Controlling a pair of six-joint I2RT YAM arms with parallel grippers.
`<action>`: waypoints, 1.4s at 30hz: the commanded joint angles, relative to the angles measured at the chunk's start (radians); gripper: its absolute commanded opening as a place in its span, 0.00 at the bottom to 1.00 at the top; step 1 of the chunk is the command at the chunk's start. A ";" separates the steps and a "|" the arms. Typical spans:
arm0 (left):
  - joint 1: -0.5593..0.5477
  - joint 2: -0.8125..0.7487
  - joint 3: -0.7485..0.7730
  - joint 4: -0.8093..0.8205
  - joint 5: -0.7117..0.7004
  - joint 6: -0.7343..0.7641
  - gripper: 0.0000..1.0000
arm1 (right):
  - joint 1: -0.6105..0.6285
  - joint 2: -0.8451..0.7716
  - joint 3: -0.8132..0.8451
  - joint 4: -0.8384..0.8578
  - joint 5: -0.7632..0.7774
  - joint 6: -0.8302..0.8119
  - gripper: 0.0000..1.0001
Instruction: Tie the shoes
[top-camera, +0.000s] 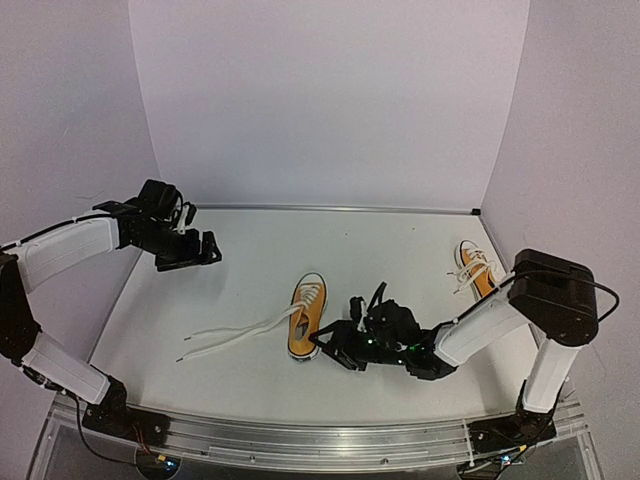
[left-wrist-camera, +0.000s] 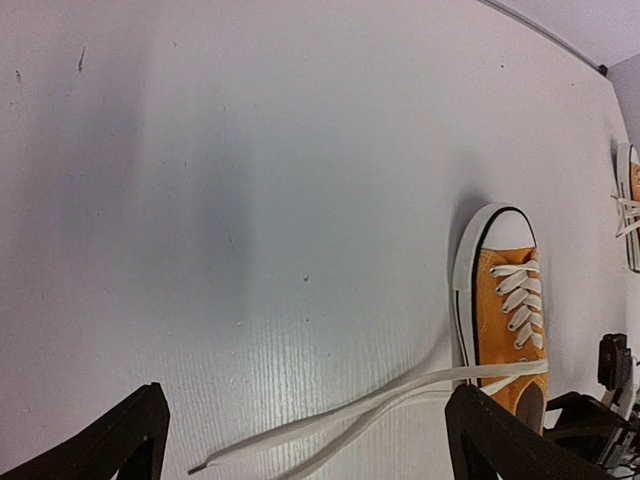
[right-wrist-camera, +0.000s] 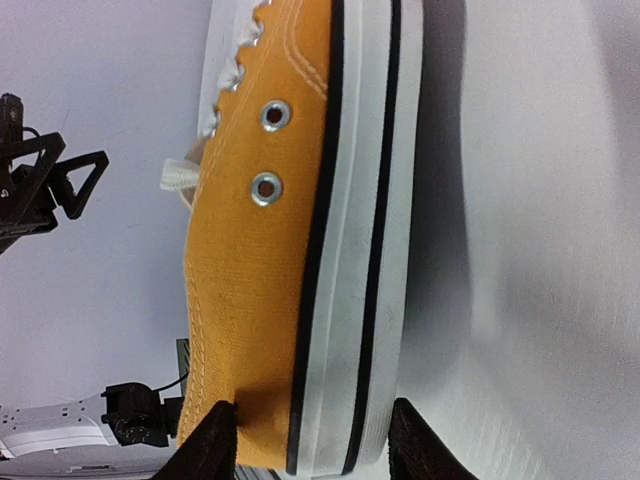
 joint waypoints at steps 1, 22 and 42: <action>-0.014 -0.019 0.016 -0.134 -0.113 0.120 0.96 | 0.018 -0.134 -0.016 -0.133 0.012 -0.016 0.55; -0.185 0.324 0.079 -0.330 -0.106 0.354 0.63 | 0.018 0.022 0.328 -0.605 0.049 -0.340 0.67; -0.198 0.486 0.109 -0.328 -0.084 0.398 0.39 | -0.016 -0.005 0.356 -0.745 0.089 -0.430 0.56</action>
